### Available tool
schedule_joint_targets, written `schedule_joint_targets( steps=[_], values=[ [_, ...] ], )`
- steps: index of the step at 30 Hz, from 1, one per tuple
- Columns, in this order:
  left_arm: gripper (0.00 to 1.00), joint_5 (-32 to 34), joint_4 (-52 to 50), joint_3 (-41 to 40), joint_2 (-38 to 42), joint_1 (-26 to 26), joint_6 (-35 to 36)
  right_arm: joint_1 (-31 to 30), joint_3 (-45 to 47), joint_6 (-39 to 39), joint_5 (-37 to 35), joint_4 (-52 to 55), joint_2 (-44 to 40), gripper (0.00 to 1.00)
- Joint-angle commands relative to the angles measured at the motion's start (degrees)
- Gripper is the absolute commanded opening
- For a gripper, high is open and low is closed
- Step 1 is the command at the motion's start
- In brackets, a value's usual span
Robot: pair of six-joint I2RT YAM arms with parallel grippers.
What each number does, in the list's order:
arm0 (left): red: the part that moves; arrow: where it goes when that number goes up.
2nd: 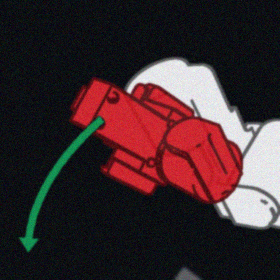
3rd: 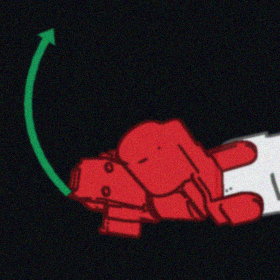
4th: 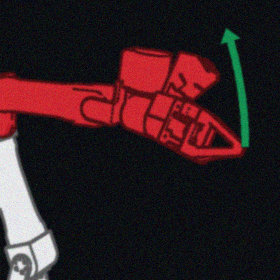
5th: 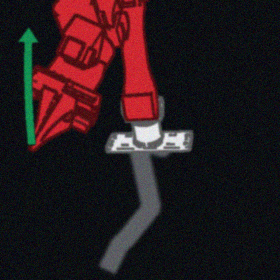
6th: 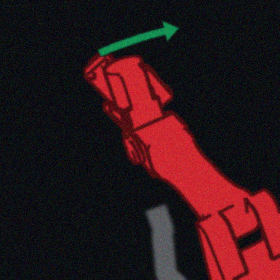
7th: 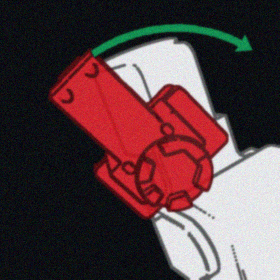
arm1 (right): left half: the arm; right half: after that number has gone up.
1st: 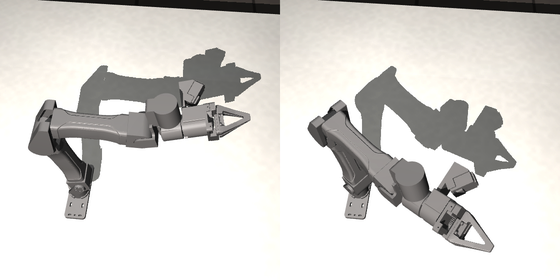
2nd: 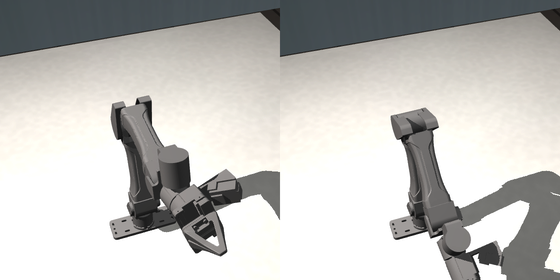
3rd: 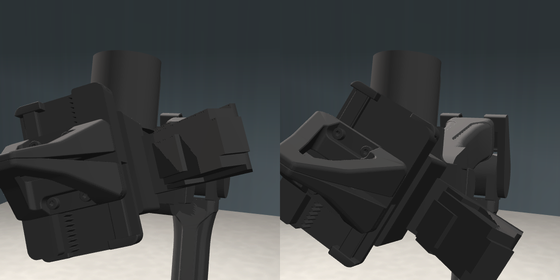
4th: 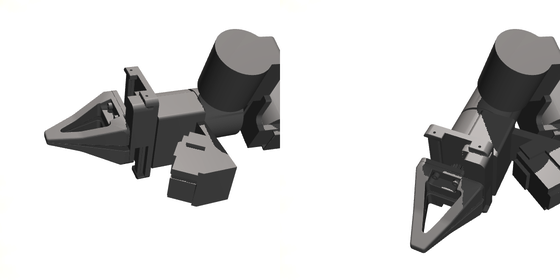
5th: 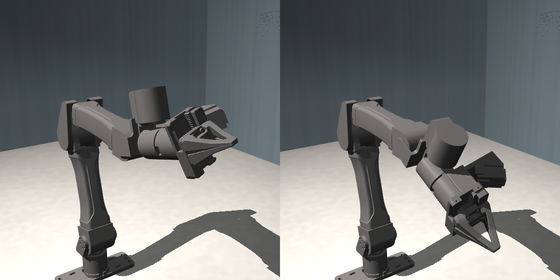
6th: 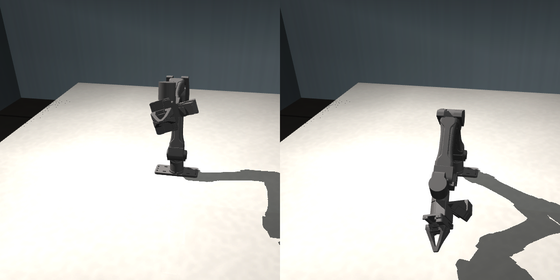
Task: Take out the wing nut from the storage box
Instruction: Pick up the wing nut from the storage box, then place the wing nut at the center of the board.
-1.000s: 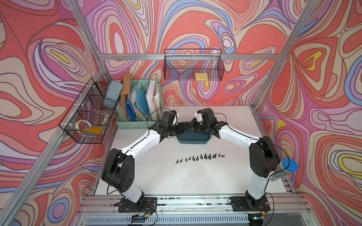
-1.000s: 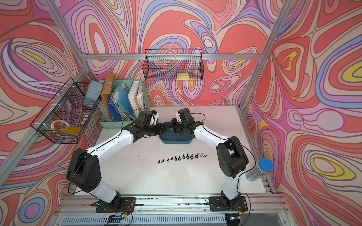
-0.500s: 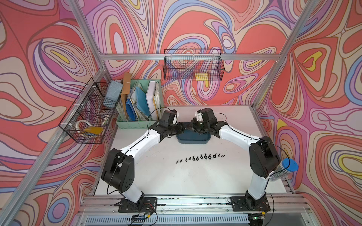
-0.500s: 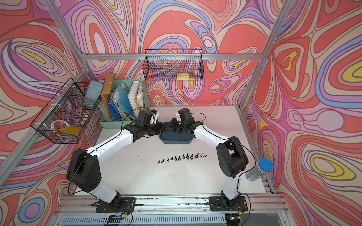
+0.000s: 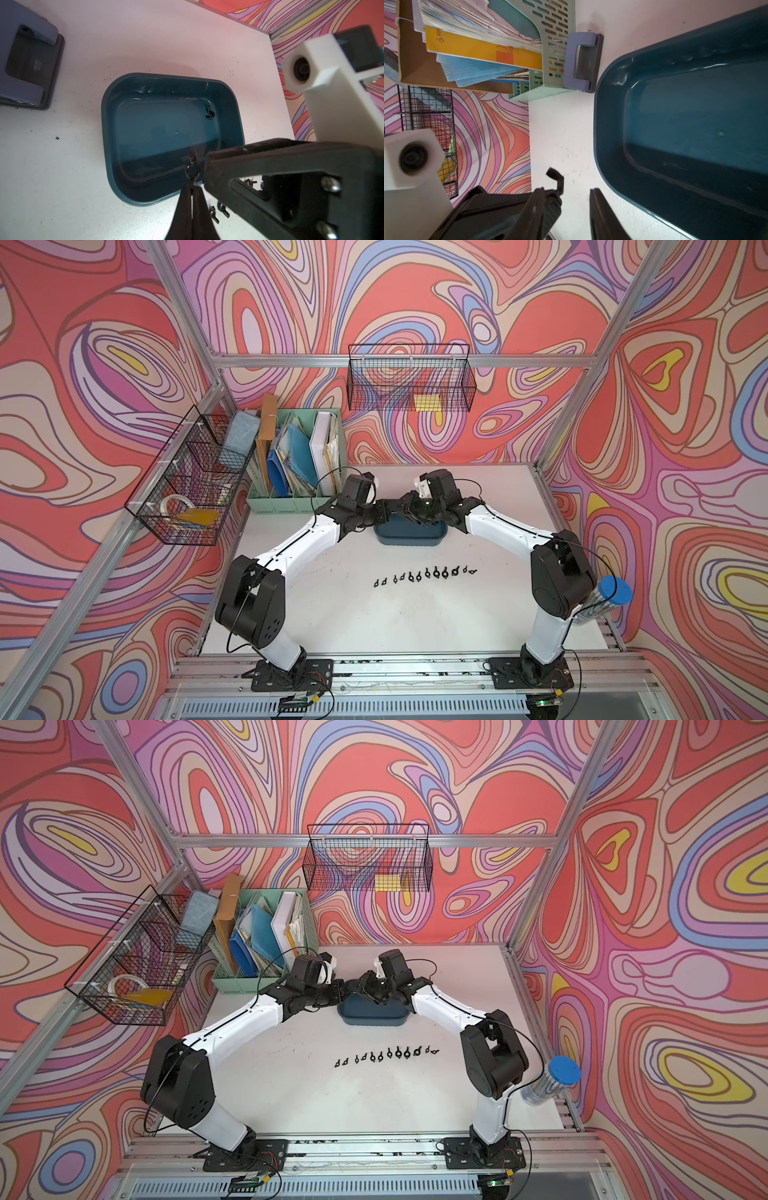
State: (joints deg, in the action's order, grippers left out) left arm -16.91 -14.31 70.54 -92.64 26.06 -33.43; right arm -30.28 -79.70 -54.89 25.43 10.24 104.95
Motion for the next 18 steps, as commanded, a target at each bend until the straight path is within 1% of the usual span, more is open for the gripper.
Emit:
schedule_joint_targets(
  steps=[1,2,3,6,9,11,12,13,14,18],
  values=[
    [0.0,1.36,-2.58,-1.33,2.67,0.17,1.53,1.66,1.61,1.92,-1.85,0.93,-3.08,0.38],
    [0.0,1.56,-2.94,-1.81,3.17,0.13,1.69,1.92,1.91,2.29,-2.29,1.28,-4.55,0.43],
    [0.0,1.87,-3.41,-2.3,3.65,0.13,1.78,2.17,2.3,2.7,-3.02,1.68,-5.07,0.49],
    [0.0,2.98,-4.8,-4.38,5.52,0.13,2.51,2.5,2.38,4.15,-4.71,3.04,-5.64,0.6],
    [0.0,4.56,-6.28,-7.31,7.76,0.18,3.18,2.66,2.35,5.7,-5.82,4.33,-5.76,0.7],
    [0.0,5.85,-7.39,-9.44,9.54,0.13,3.57,2.77,2.35,6.4,-6.22,4.82,-5.72,0.75],
    [0.0,6.59,-8.06,-10.88,10.74,0.24,3.73,2.77,2.31,6.7,-6.66,5.19,-5.72,0.81],
    [0.0,7.34,-8.51,-12.03,11.63,0.26,3.88,2.85,2.38,6.94,-6.92,5.44,-5.72,0.93],
    [0.0,8.27,-9.13,-13.15,12.58,0.49,4.07,2.82,2.47,7.14,-7.13,5.57,-5.64,0.98],
    [0.0,12.84,-11.38,-18.84,16.56,2.55,4.41,2.84,2.59,7.84,-7.67,6.27,-5.45,0.98]
  ],
)
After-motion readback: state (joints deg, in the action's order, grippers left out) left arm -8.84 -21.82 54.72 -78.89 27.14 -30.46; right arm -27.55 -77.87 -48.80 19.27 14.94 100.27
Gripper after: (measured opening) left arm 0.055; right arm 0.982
